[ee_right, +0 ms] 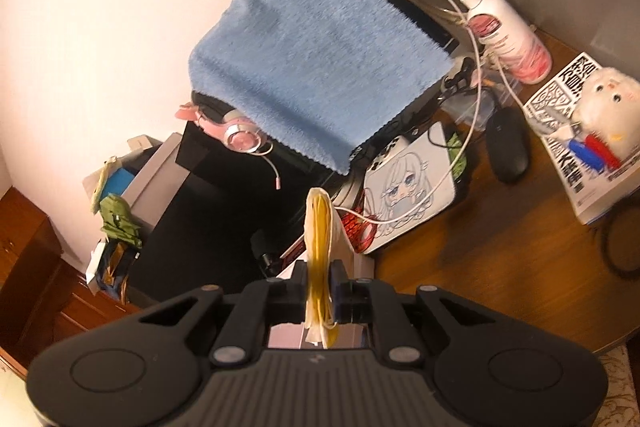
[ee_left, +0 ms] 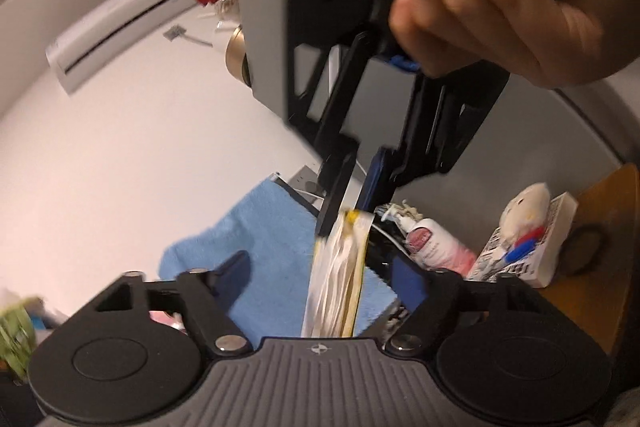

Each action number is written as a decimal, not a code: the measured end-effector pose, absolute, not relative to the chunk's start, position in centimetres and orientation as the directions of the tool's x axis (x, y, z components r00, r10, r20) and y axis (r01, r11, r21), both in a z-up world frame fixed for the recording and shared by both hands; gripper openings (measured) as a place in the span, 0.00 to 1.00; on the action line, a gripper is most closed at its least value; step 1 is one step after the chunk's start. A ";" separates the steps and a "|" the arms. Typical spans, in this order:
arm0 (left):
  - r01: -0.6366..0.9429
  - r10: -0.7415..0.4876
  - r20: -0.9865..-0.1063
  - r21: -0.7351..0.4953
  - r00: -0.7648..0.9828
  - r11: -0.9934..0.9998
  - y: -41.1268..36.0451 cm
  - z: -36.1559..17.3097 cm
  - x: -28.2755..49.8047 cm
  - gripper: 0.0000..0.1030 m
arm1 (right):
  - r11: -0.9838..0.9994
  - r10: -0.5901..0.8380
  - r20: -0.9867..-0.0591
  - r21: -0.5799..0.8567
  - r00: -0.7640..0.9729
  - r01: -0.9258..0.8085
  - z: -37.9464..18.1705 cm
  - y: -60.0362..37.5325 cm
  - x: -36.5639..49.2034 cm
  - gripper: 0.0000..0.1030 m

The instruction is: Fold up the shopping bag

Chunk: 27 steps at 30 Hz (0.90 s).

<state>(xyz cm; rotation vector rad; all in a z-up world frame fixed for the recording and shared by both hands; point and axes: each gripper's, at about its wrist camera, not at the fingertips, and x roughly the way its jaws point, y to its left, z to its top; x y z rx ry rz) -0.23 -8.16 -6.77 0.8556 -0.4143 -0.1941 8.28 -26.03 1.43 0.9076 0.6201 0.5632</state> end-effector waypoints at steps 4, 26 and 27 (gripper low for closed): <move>-0.063 -0.285 0.293 0.790 0.913 0.610 -8.9 -7.4 0.4 0.55 | 0.487 0.686 -0.234 0.851 0.689 -0.195 1.1 -24.9 8.2 0.11; -0.126 -0.204 0.291 0.808 0.935 0.576 -9.7 -8.9 1.0 0.14 | 0.419 0.704 -0.180 0.887 0.687 -0.197 -0.2 -24.3 8.1 0.10; -0.127 -0.201 0.295 0.801 0.934 0.585 -9.6 -8.8 0.9 0.14 | 0.418 0.704 -0.179 0.887 0.688 -0.196 -0.1 -24.2 8.1 0.10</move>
